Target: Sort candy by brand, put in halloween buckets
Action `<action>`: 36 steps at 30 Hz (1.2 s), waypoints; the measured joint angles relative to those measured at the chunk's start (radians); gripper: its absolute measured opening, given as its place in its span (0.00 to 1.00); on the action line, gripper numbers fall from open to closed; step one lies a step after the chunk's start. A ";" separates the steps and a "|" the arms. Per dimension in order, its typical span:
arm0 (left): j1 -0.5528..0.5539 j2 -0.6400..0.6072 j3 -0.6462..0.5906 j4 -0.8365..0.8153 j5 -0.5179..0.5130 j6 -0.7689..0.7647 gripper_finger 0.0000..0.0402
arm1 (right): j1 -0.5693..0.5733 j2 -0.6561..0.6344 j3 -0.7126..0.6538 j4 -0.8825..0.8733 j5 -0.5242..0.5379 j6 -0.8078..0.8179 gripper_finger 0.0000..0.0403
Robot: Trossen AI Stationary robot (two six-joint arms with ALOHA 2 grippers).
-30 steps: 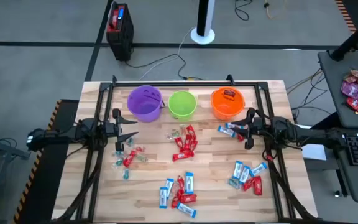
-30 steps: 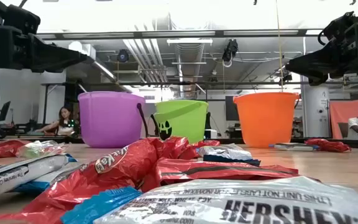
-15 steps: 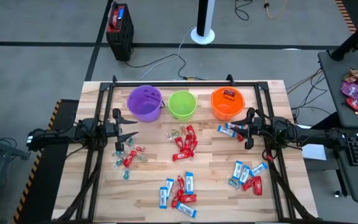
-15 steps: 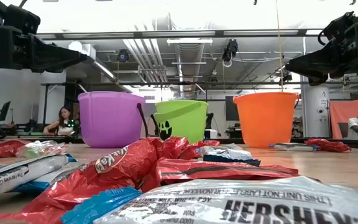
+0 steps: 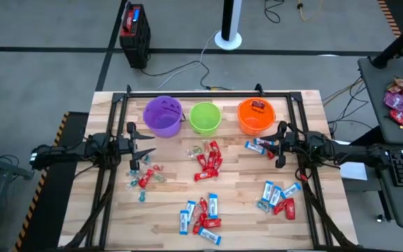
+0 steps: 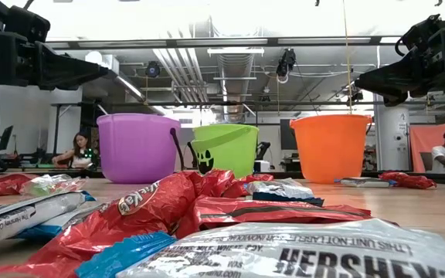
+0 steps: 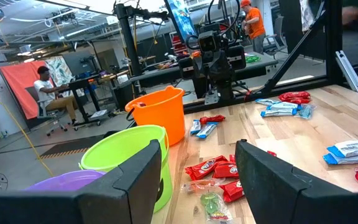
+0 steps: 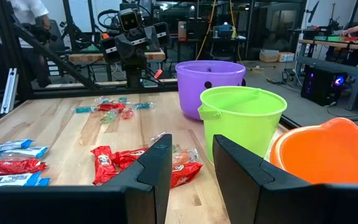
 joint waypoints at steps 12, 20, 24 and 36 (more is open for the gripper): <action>0.000 0.000 0.000 0.000 0.000 0.000 0.47 | 0.000 0.000 0.000 0.000 0.000 0.000 0.27; 0.000 0.000 0.000 0.000 0.000 0.000 0.47 | 0.000 0.000 0.000 0.000 0.000 0.000 0.27; 0.000 0.000 0.000 0.000 0.000 0.000 0.47 | 0.000 0.000 0.000 0.000 0.000 0.000 0.27; 0.000 0.000 0.000 0.000 0.000 0.000 0.47 | 0.000 0.000 0.000 0.025 0.000 0.046 0.27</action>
